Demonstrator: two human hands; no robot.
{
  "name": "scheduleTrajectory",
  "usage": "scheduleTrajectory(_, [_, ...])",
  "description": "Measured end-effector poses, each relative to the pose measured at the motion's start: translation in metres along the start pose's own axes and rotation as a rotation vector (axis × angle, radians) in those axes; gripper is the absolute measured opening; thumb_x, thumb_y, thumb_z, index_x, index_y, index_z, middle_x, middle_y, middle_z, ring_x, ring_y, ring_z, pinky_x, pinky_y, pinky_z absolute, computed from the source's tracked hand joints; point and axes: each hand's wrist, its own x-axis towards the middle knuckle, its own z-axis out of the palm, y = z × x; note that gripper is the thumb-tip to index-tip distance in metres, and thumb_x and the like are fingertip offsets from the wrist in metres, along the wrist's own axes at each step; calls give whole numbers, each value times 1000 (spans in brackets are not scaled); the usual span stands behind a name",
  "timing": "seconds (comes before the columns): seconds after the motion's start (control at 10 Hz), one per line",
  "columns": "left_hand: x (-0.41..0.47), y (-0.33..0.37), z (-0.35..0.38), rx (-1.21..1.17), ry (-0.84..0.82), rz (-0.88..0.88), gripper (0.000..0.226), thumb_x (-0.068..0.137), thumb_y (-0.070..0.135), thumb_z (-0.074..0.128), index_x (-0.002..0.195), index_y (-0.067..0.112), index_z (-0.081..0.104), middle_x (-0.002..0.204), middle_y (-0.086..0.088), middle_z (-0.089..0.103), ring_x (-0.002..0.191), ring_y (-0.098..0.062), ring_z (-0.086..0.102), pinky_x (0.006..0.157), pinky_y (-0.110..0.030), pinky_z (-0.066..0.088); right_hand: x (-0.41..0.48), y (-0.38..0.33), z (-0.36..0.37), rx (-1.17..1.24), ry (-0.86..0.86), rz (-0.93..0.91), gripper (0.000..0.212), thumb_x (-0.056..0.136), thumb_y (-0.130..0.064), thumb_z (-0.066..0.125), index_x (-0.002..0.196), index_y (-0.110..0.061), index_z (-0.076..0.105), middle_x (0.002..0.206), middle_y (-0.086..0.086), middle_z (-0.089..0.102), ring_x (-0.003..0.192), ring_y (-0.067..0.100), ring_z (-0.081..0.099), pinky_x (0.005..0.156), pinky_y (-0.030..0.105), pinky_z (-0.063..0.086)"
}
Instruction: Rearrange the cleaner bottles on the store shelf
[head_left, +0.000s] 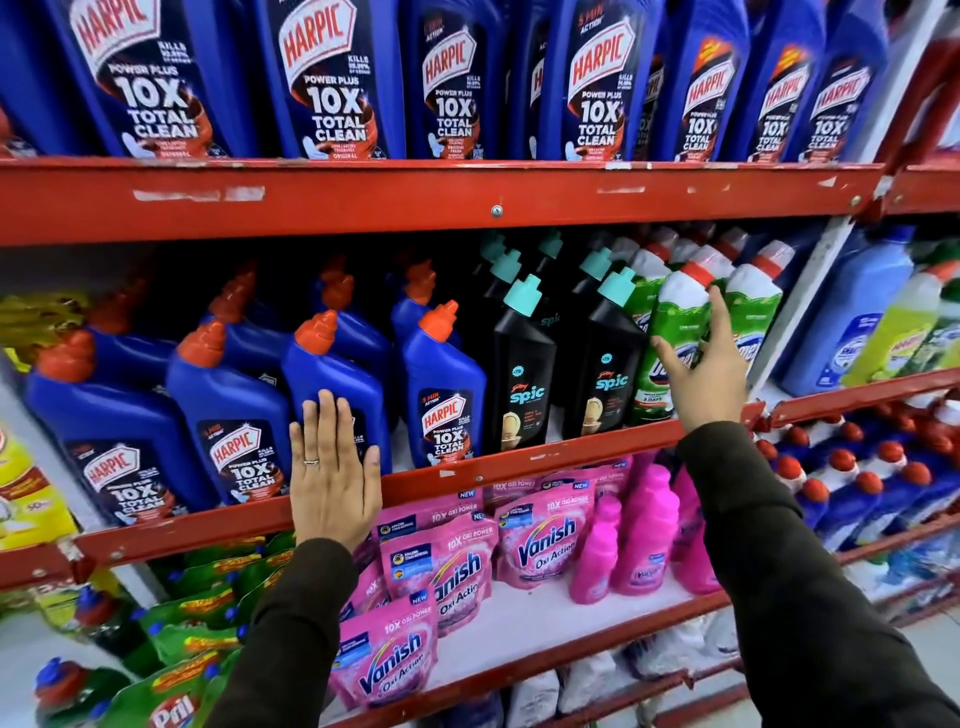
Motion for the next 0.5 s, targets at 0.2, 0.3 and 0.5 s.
scheduleTrajectory(0.2, [3,8,-10,10,-80,-44,70,103,28,34,161,2,5,171,-4,-15,159,-20,-12,130,-39,-5,1,-3,-3,-53,-65,-20,89,100,-15,69,168,-15,11,171,11,30,158,27,32,128,35,28])
scheduleTrajectory(0.3, [-3,18,-19,-2,-123,-105,67,104,28,33,158,-5,13,170,-8,-6,159,-20,-10,130,-39,-4,-10,-1,-5,-90,-38,-58,84,104,-21,62,167,-8,8,175,12,15,161,26,21,121,23,19])
scheduleTrajectory(0.5, [23,55,-51,-12,-70,-52,70,103,28,33,161,1,7,171,-6,-6,160,-21,-7,130,-39,-5,-39,-25,-12,-123,-41,-254,74,106,-34,56,164,-5,21,174,15,14,161,33,21,130,53,25])
